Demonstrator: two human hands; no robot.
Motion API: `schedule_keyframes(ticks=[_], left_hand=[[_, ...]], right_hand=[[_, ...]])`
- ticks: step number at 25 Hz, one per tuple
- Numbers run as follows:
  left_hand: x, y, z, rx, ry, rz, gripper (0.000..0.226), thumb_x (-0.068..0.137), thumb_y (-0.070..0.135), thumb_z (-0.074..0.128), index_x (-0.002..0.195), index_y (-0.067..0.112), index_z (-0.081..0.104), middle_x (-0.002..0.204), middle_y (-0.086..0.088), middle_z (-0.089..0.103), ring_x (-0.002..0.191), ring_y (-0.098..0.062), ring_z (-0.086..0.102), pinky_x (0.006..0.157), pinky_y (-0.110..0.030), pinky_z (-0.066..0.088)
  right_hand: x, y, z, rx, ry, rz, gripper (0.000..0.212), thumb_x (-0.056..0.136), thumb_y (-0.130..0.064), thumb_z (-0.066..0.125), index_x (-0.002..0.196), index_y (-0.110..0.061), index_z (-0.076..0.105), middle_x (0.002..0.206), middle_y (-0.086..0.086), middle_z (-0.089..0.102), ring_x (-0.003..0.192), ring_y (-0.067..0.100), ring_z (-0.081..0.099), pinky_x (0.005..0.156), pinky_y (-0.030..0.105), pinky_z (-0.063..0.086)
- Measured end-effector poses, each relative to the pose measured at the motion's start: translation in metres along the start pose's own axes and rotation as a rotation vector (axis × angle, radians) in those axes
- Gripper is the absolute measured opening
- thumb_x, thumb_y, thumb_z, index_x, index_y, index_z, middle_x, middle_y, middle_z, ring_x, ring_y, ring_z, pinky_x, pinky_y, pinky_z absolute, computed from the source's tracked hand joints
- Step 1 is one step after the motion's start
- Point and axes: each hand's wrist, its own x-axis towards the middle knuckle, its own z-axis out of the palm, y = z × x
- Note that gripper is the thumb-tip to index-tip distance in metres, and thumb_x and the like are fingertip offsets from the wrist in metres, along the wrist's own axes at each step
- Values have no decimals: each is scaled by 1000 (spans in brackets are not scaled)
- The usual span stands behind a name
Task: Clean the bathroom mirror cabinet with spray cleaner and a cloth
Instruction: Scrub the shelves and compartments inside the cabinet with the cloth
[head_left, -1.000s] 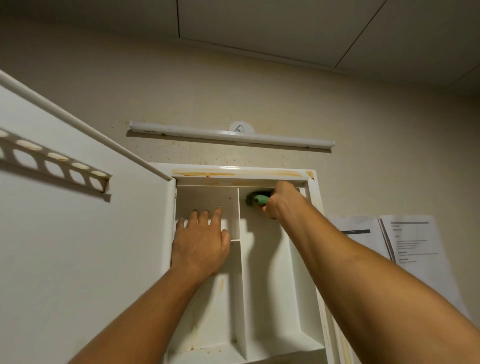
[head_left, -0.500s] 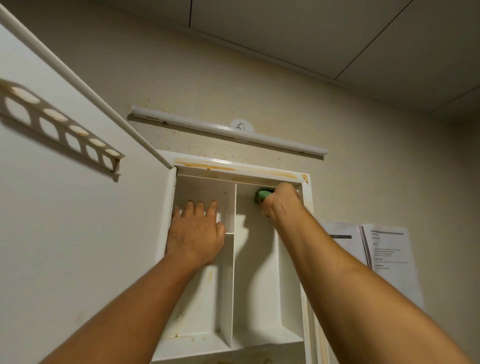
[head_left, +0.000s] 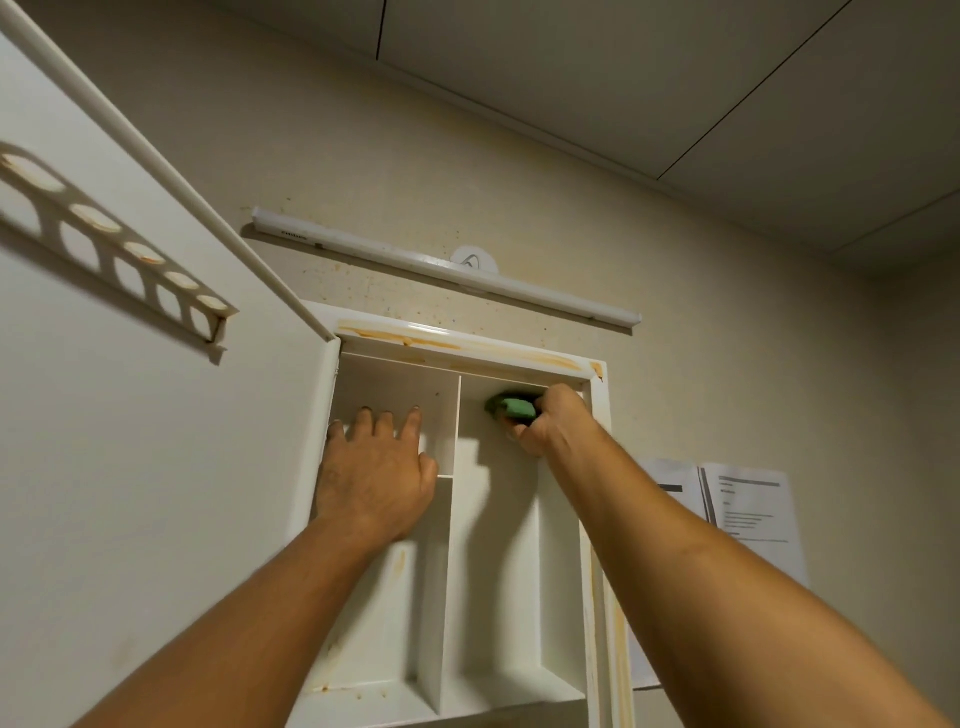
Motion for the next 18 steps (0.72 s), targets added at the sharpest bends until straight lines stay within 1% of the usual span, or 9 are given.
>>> schedule_keyframes(ticks=[1, 2, 4, 7, 8, 10, 13, 16, 18], left_hand=[[0, 1, -1, -4, -7, -2, 79, 89, 44, 3, 161, 22, 28, 147, -10, 53, 135, -31, 44, 112, -52, 35], [0, 0, -1, -8, -10, -3, 79, 89, 44, 3, 160, 22, 29, 148, -10, 53, 136, -31, 44, 112, -53, 35], [0, -1, -1, 0, -13, 1, 76, 92, 45, 6, 160, 23, 29, 149, -9, 52, 138, -31, 43, 113, -52, 36], [0, -2, -2, -6, -11, -1, 76, 91, 45, 7, 159, 22, 33, 145, -10, 56, 135, -32, 46, 111, -54, 37], [0, -2, -3, -12, -1, -6, 79, 89, 44, 5, 158, 20, 36, 142, -11, 58, 131, -33, 48, 109, -55, 37], [-1, -1, -5, -14, -2, -4, 84, 86, 44, 2, 157, 18, 38, 137, -13, 61, 127, -34, 49, 107, -56, 37], [-2, 2, -7, -8, 2, -14, 83, 87, 44, 1, 159, 20, 32, 142, -12, 56, 132, -33, 45, 111, -55, 33], [-1, 2, -6, -4, 6, -20, 80, 87, 43, 3, 160, 21, 30, 144, -12, 55, 135, -34, 43, 113, -54, 32], [-1, 2, -4, -7, 17, -14, 83, 86, 44, 0, 160, 21, 29, 145, -12, 54, 136, -34, 43, 114, -55, 32]], right_hand=[[2, 2, 5, 29, -12, -108, 39, 94, 0, 46, 130, -7, 59, 114, 10, 62, 87, 27, 63, 89, 53, 59], [-14, 5, 10, 19, -97, -118, 41, 97, 0, 44, 138, -4, 52, 111, 9, 58, 81, 23, 59, 99, 52, 55], [-38, 18, 27, 26, -174, -221, 41, 102, -1, 41, 143, -1, 44, 113, 11, 51, 80, 23, 57, 105, 48, 50], [-60, 32, 22, 14, -233, -183, 32, 100, 4, 42, 126, -6, 57, 116, 16, 66, 99, 30, 69, 88, 49, 60], [-59, 31, 11, -64, -268, -189, 33, 99, 5, 42, 124, -7, 58, 116, 18, 68, 102, 32, 69, 85, 50, 61], [-59, 20, -20, -375, -237, -297, 31, 100, 3, 44, 125, -11, 57, 119, 15, 66, 105, 29, 68, 87, 47, 61], [-47, -2, -59, -922, -107, -771, 38, 96, 2, 50, 128, -16, 59, 119, 7, 65, 104, 23, 64, 91, 40, 59], [-35, -9, -62, -1657, -53, -1436, 35, 92, -5, 59, 122, -21, 67, 110, 1, 69, 90, 23, 65, 75, 39, 60], [-22, -3, -61, -2095, -132, -1840, 31, 92, -8, 60, 123, -14, 65, 112, 7, 66, 88, 28, 65, 72, 42, 58]])
